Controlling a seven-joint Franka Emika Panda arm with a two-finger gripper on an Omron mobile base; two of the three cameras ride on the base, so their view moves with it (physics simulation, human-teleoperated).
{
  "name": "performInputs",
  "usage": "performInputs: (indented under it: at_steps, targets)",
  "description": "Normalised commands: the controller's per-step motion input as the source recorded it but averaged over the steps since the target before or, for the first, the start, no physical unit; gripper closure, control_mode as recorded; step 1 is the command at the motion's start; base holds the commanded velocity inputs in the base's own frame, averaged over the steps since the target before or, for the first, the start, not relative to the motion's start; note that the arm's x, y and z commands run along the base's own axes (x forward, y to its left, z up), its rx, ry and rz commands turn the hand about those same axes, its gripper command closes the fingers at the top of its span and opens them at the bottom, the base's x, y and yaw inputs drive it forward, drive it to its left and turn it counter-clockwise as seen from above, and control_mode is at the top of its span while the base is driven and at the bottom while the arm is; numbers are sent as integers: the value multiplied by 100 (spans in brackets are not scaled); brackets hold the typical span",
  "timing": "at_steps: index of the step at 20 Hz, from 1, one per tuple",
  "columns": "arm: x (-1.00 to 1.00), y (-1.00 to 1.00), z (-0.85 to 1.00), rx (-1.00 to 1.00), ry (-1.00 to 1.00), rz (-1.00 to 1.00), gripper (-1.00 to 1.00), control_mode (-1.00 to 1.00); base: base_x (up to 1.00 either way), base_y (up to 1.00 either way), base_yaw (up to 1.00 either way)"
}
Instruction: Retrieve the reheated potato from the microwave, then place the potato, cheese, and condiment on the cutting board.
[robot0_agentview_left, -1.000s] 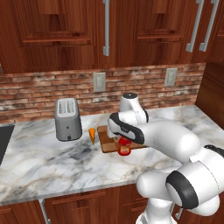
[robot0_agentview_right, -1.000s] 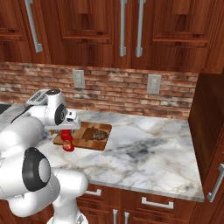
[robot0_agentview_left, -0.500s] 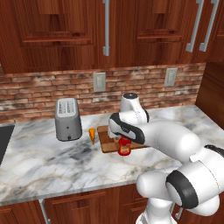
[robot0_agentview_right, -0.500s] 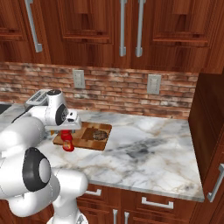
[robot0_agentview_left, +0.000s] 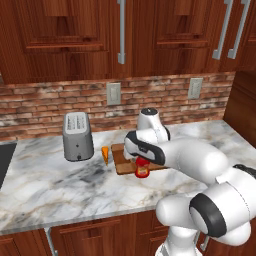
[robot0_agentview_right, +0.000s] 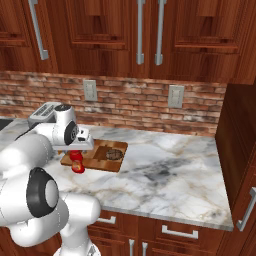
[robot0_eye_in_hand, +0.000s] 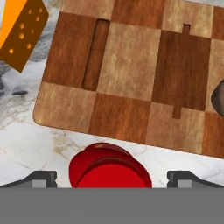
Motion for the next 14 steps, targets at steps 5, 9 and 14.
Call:
performInputs:
  at_steps: [5,9,14]
  targets:
    - [1,2,-9,0,0,0,100,-100,0,0,0]
    - [2,3,-10,0,2,0,100,-100,0,0,0]
    - [1,0,-6,0,2,0,100,-100,0,0,0]
